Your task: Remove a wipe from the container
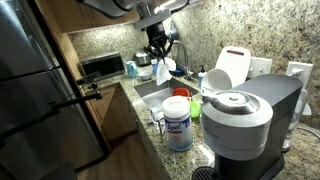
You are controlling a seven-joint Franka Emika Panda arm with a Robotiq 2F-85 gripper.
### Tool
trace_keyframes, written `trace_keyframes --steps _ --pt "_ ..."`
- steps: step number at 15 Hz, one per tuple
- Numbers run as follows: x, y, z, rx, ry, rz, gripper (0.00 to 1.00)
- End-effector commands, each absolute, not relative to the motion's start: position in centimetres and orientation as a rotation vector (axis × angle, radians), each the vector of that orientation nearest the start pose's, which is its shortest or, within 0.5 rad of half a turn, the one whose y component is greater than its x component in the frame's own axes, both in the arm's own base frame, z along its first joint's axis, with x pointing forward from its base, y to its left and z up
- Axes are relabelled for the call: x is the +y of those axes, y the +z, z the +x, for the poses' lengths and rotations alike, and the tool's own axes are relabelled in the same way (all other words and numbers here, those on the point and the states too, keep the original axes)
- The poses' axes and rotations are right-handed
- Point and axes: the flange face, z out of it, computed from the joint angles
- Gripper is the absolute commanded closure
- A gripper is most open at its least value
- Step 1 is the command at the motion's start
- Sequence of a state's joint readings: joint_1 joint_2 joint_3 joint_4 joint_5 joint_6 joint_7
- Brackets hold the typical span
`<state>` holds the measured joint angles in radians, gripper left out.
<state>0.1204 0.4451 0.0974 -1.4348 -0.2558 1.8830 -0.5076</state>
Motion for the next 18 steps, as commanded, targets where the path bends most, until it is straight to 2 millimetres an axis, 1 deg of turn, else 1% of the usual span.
trace_keyframes --steps 1,3,7,9,11,12,14,17,18 --pt "11.1 42.6 68.3 -1.265 0.166 -3.032 0.99" --pt "10.5 42.9 67.7 -1.265 0.220 -3.051 0.99" --pt "9.0 44.4 66.4 -1.242 0.290 -3.096 0.99" --pt "8.0 44.9 66.1 -1.207 0.315 -3.118 0.99" --pt "7.6 44.9 66.2 -1.204 0.320 -3.110 0.99" --pt "7.8 44.8 66.3 -1.212 0.335 -3.108 0.99" --pt "8.8 44.4 66.5 -1.243 0.344 -3.089 0.99" --pt "11.1 44.2 66.9 -1.312 0.344 -3.051 0.99" --pt "12.1 44.4 67.1 -1.347 0.325 -3.045 0.99"
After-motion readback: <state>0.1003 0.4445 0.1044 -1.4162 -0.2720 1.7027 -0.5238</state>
